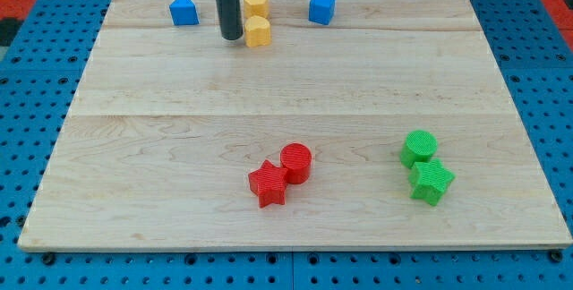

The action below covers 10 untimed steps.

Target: Move the red circle and red star below the yellow heart

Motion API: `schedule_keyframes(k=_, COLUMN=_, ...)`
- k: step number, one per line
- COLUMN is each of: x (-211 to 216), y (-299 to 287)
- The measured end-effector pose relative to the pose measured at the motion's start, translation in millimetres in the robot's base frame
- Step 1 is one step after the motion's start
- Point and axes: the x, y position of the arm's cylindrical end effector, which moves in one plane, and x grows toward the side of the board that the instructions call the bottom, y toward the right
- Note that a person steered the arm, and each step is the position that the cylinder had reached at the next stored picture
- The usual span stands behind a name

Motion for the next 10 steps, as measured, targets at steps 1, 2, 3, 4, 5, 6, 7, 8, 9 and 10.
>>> schedule_keyframes(k=1, x=95.5, y=41.6)
schedule_keyframes(k=2, x=168.0, y=116.3)
schedule_keyframes(k=3, x=220.3, y=198.0)
schedule_keyframes(k=4, x=242.1, y=142.5)
schedule_keyframes(k=5, x=230.0, y=105.6)
schedule_keyframes(k=6, x=199.9, y=61.7)
schedule_keyframes(k=7, x=207.6, y=-15.8)
schedule_keyframes(k=8, x=247.9, y=-33.9)
schedule_keyframes(k=9, x=219.7, y=-74.9)
schedule_keyframes(k=10, x=205.4, y=-10.8)
